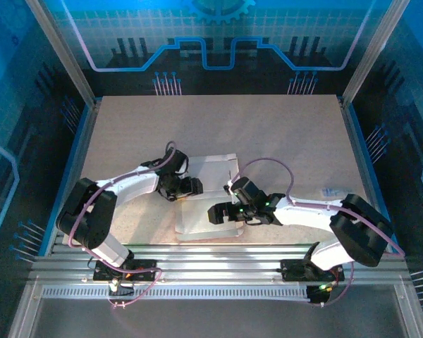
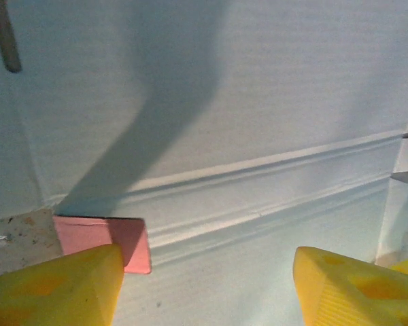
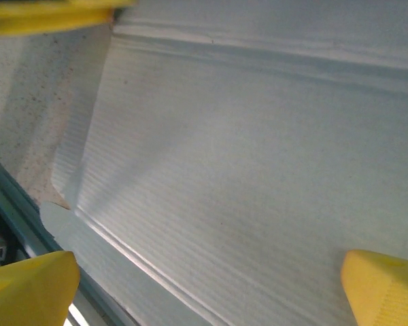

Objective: Fold the paper box

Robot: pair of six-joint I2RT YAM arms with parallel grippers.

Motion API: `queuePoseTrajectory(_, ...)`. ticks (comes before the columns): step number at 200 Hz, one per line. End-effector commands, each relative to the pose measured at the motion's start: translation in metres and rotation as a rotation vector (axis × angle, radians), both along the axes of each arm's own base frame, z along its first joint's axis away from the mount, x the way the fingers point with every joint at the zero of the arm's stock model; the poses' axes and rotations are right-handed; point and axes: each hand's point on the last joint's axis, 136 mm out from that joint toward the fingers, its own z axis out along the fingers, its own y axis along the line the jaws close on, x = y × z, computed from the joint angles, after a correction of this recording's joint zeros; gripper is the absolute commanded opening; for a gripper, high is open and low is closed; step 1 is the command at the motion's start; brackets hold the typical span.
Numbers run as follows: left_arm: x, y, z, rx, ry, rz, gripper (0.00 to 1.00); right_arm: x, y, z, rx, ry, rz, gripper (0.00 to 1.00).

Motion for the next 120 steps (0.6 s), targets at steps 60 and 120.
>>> queuePoseTrajectory(60, 0.054, 0.034, 0.022, 0.086, -0.04, 0.045, 0.69, -0.011, -0.005, -0.02, -0.058, 0.049, 0.015, 1.0)
queuePoseTrajectory(120, 0.111, 0.067, 0.017, 0.216, -0.087, 0.108, 0.72, -0.014, -0.006, -0.024, -0.06, 0.048, 0.0, 1.0)
